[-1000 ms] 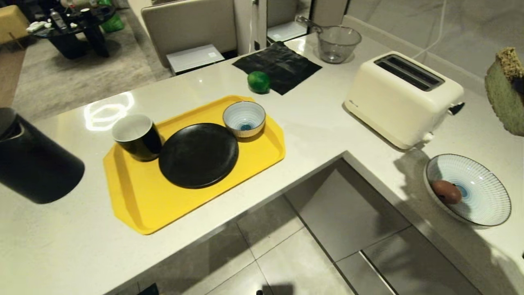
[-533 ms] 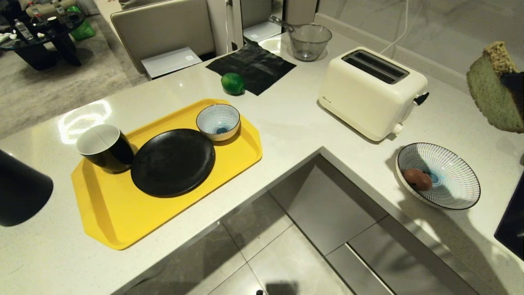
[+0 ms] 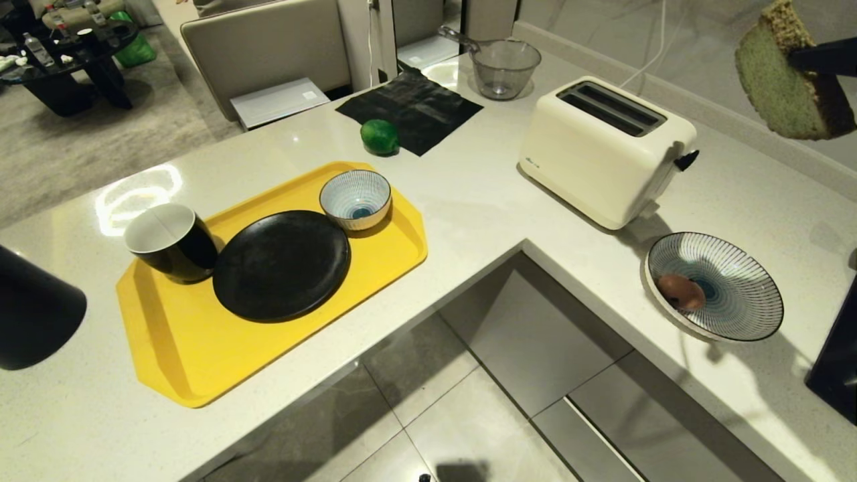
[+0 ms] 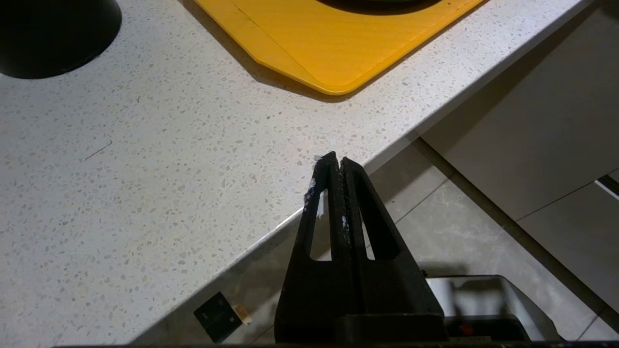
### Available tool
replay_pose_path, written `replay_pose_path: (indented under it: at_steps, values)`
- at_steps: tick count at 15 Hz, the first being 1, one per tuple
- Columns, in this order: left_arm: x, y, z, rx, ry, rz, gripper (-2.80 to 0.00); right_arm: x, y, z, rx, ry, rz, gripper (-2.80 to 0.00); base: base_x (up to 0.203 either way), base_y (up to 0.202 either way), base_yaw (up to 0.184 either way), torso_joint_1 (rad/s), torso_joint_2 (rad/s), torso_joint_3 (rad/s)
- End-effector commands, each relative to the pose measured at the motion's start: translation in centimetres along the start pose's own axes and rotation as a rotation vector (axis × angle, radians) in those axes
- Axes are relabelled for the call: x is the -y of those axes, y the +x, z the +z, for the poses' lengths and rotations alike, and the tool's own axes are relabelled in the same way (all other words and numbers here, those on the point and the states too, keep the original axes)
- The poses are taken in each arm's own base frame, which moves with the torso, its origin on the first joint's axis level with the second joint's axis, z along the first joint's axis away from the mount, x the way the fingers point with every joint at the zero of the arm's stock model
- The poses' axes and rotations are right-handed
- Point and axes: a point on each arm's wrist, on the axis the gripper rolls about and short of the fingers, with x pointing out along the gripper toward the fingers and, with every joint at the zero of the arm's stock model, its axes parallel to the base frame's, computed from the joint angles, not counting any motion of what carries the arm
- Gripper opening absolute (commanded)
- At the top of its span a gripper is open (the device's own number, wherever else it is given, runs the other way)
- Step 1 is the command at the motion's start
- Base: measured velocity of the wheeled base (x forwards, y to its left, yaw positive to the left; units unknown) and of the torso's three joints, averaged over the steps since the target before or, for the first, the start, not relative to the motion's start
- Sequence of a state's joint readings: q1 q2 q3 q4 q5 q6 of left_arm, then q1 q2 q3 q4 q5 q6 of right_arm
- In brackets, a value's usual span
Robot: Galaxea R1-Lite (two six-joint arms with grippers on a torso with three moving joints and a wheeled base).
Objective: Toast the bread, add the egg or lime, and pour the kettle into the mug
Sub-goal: Put the bread slices in the toaster
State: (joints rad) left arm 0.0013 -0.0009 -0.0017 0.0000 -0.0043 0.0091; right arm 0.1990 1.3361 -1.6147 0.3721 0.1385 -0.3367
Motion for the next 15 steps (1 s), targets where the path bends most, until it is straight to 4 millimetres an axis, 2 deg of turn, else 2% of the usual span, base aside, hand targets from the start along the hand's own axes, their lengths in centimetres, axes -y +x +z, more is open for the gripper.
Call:
replay_pose_path:
  at_steps: [1, 4, 15]
  values:
    - [0.0, 0.0, 0.0, 0.0, 0.0, 0.0, -2.8, 1.8, 3.4, -0.1, -0.015, -0.011, 0.013, -2.8, 0.0, 0.0, 0.0, 0.0, 0.0, 0.0]
    - [0.0, 0.0, 0.0, -0.001, 0.0, 0.0, -2.8, 2.6, 4.2, 0.0, -0.008, -0.037, -0.005, -2.8, 0.0, 0.0, 0.0, 0.0, 0.0, 0.0]
    - [0.0, 0.0, 0.0, -0.001, 0.0, 0.0, -2.8, 3.0, 1.9, 1.0, 0.029, 0.014, -0.063, -2.8, 0.0, 0.0, 0.0, 0.0, 0.0, 0.0]
